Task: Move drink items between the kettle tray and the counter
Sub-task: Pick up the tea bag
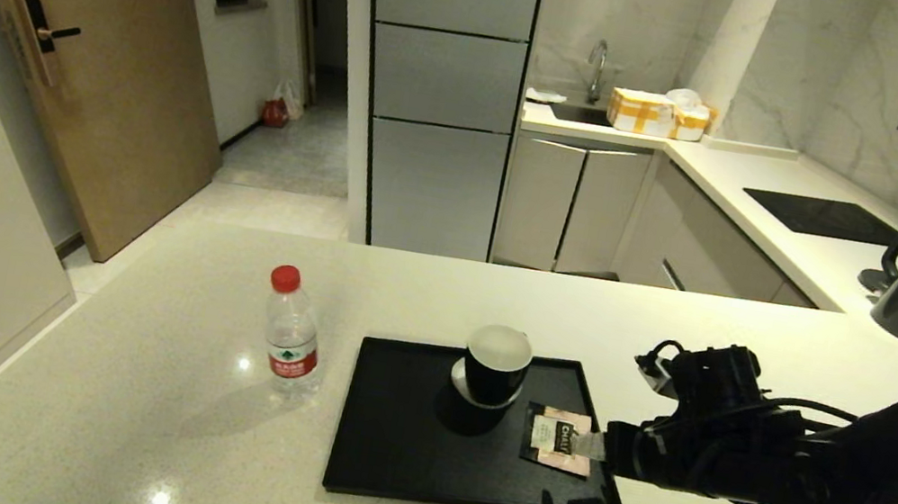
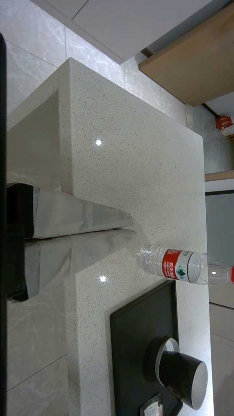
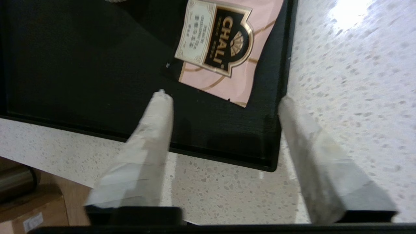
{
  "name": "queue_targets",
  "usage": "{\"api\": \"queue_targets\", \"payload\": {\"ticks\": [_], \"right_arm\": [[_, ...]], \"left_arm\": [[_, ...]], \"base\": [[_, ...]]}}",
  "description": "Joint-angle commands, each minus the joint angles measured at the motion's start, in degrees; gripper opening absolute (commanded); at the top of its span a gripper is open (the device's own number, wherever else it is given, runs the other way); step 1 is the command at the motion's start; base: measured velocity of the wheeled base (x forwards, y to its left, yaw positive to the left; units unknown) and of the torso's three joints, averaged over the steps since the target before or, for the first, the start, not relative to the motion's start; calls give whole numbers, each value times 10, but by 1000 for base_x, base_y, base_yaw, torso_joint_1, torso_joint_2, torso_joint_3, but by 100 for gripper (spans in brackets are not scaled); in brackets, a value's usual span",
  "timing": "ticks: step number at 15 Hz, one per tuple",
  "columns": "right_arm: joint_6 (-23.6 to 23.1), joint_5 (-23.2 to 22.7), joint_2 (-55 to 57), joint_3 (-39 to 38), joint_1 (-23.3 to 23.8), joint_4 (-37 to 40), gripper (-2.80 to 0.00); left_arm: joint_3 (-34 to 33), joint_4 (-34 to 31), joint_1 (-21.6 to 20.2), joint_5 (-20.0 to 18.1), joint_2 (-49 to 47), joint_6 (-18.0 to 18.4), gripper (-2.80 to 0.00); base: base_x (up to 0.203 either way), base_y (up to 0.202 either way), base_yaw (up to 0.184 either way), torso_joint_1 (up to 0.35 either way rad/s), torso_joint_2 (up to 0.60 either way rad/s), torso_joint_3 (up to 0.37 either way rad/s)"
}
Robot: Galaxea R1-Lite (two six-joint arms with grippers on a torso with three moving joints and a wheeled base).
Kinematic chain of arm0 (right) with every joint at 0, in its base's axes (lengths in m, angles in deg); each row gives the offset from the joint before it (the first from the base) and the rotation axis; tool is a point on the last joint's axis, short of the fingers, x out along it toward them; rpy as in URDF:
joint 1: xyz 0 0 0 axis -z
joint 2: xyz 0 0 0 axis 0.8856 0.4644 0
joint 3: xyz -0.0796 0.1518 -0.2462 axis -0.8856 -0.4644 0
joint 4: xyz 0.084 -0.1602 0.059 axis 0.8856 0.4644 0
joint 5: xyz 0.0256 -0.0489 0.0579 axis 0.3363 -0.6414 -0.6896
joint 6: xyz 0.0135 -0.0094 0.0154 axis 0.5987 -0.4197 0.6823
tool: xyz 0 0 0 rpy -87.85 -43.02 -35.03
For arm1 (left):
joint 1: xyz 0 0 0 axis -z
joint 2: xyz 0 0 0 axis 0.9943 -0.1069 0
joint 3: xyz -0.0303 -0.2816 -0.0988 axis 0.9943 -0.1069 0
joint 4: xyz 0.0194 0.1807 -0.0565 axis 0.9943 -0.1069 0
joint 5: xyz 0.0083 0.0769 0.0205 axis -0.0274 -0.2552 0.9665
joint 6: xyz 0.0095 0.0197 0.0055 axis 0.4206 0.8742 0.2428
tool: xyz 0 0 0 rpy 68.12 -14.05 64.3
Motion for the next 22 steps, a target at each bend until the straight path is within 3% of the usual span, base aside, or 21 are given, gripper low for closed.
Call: {"api": "queue_targets", "payload": {"ticks": [1, 22], "right_arm": [[3, -2, 22, 2, -4, -13, 0], [38, 1, 113, 71, -22, -35, 0]], "left_arm": [[0, 0, 0, 0, -1, 0, -280], [0, 0, 0, 0, -1, 0, -280]], "base": [[0, 0, 0, 0, 0, 0], [0, 0, 0, 0, 0, 0]]}}
